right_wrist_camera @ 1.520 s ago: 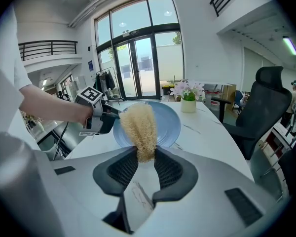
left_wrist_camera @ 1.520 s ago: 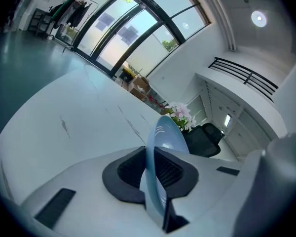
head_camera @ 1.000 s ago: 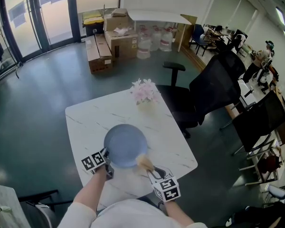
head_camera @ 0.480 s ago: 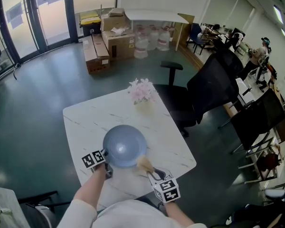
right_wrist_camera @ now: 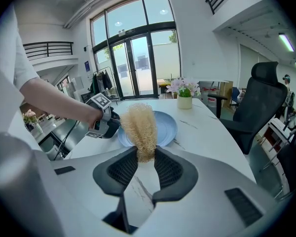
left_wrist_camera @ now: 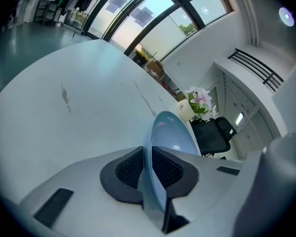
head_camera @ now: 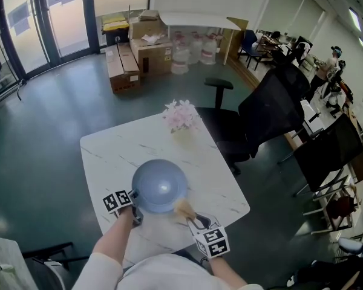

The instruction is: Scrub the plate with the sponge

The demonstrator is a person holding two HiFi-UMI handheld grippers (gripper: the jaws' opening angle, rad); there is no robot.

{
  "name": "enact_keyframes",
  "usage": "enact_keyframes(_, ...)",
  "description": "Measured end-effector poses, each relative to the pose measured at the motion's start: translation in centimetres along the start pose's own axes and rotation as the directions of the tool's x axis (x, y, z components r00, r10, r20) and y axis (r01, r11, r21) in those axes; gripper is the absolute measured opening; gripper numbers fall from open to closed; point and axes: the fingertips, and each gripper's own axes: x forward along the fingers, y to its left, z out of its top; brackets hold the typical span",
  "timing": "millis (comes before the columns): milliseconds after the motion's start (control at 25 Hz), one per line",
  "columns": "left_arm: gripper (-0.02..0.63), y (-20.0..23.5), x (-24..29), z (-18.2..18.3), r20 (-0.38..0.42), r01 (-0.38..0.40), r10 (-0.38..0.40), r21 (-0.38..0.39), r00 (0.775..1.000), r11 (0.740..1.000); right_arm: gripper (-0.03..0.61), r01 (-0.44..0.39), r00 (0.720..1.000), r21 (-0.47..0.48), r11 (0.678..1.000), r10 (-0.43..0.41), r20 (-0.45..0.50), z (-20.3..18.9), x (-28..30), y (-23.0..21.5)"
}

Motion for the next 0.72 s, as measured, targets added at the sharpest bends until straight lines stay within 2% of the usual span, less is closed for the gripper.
enact_keyframes(200, 0.059, -0.4, -0.1, 0.0, -0.009, 0.020, -0.020, 0.030, 1.000, 0.999, 0.117, -0.010, 1.000, -0.009, 1.000, 0.010, 0.006, 0.3, 0.1, 0.4)
enact_keyframes(440, 0.155, -0.3, -0.6, 0.4, -0.007, 0.013, -0.013, 0.055, 1.000, 0.998, 0.117, -0.008, 1.000, -0.012, 1.000, 0.008, 0.013, 0.8, -0.1, 0.4)
enact_keyframes(600, 0.164, -0.2, -1.4, 0.8, 0.008, 0.018, -0.019, 0.062, 1.000, 0.998, 0.117, -0.005, 1.000, -0.014, 1.000, 0.005, 0.020, 1.0, -0.2, 0.4)
enact_keyframes(720, 0.164, -0.5, -2.4, 1.7, 0.037, 0.021, -0.024, 0.097, 0.999, 0.995, 0.117, -0.004, 1.000, -0.017, 1.000, 0.005, 0.028, 1.3, -0.3, 0.5)
